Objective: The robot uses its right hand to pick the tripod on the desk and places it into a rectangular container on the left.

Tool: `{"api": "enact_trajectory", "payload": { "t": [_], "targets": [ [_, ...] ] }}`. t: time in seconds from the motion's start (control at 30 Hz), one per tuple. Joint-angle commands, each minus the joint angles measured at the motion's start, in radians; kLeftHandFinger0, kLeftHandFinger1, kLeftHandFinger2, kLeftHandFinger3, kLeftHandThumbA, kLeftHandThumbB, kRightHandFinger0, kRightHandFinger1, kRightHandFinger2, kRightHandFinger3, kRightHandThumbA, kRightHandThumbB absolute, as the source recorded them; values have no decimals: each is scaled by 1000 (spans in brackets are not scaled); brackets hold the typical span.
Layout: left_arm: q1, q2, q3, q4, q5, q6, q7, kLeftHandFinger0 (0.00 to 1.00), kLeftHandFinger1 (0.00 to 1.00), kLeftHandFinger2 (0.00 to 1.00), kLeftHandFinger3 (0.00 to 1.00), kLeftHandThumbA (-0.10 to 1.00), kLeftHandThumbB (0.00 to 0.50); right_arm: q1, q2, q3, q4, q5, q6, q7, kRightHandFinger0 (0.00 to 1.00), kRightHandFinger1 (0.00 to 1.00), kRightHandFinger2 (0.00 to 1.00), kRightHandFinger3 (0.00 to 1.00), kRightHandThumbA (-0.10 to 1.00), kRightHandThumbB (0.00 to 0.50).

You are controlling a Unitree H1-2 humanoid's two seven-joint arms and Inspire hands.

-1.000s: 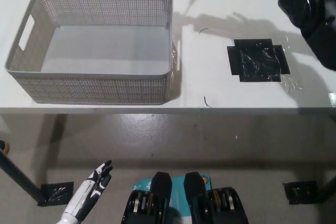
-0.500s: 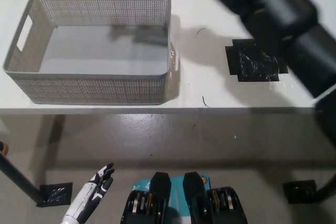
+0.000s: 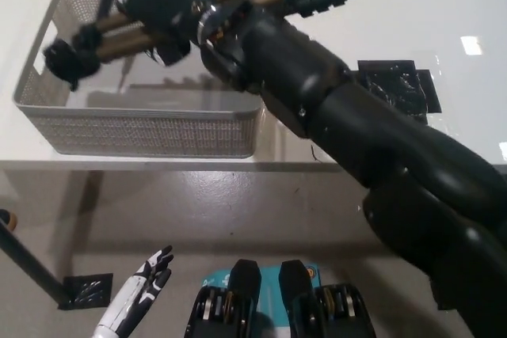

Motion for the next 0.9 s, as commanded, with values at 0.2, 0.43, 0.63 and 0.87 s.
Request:
{"api": "enact_trajectory", "payload": {
  "t": [0.2, 0.43, 0.63, 0.87],
  "targets": [
    [-12, 21, -8, -44, -14, -15, -46, 1000, 1000, 1000, 1000, 1000, 500, -40, -31, 46, 56, -74, -1, -161, 7, 59, 201, 630, -40, 366],
    [-32, 26, -28, -23, 9, -49, -49, 1000, 1000, 1000, 1000, 1000, 500, -34, -83, 24, 19, -71, 46, -79, 1000, 1000, 1000, 1000, 803, 500],
    [-39, 22, -41, -15, 11, -37, -53, 1000, 1000, 1000, 1000, 1000, 500, -37, -129, -8, -27, -59, 37, -88, 1000, 1000, 1000, 1000, 875, 500],
    [-52, 19, -64, -15, 19, -27, -63, 1000, 1000, 1000, 1000, 1000, 500, -50, -181, -33, -76, -75, 30, -140, 1000, 1000, 1000, 1000, 901, 500]
  ]
}}
